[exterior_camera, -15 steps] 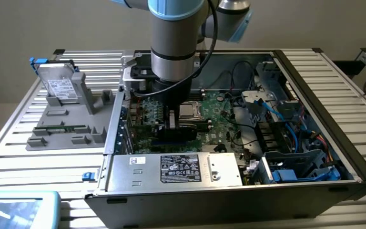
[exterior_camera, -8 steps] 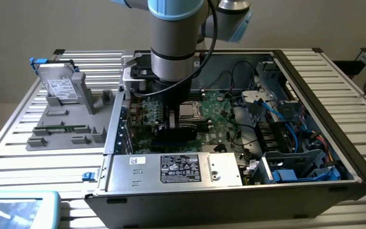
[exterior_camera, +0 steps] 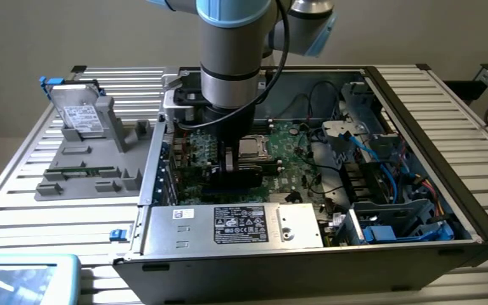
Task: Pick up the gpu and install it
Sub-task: 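Insert the gpu into the slot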
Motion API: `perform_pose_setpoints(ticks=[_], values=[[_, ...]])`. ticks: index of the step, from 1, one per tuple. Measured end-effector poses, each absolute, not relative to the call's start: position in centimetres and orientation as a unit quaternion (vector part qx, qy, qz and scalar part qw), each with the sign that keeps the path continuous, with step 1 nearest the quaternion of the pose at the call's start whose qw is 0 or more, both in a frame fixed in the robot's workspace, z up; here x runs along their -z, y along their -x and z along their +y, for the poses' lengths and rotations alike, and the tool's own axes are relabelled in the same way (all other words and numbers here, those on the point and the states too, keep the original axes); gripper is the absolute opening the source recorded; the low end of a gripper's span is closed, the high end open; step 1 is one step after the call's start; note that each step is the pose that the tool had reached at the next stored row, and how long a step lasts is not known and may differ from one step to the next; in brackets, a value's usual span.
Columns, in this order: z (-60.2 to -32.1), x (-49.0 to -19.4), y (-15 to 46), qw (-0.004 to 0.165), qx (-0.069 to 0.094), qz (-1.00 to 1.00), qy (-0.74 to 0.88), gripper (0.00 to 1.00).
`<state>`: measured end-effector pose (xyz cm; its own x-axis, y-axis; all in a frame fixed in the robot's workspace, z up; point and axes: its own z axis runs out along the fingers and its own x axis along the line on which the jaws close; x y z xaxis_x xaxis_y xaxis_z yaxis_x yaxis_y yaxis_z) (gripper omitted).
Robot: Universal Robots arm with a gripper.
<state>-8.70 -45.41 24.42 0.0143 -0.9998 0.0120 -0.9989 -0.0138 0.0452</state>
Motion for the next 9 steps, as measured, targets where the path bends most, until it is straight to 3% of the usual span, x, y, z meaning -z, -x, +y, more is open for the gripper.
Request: perform_pose_setpoints(ticks=[9], values=[[-45.4, -24.4, 8.77, 0.02, 0.011, -0.702, -0.712, 0.28]])
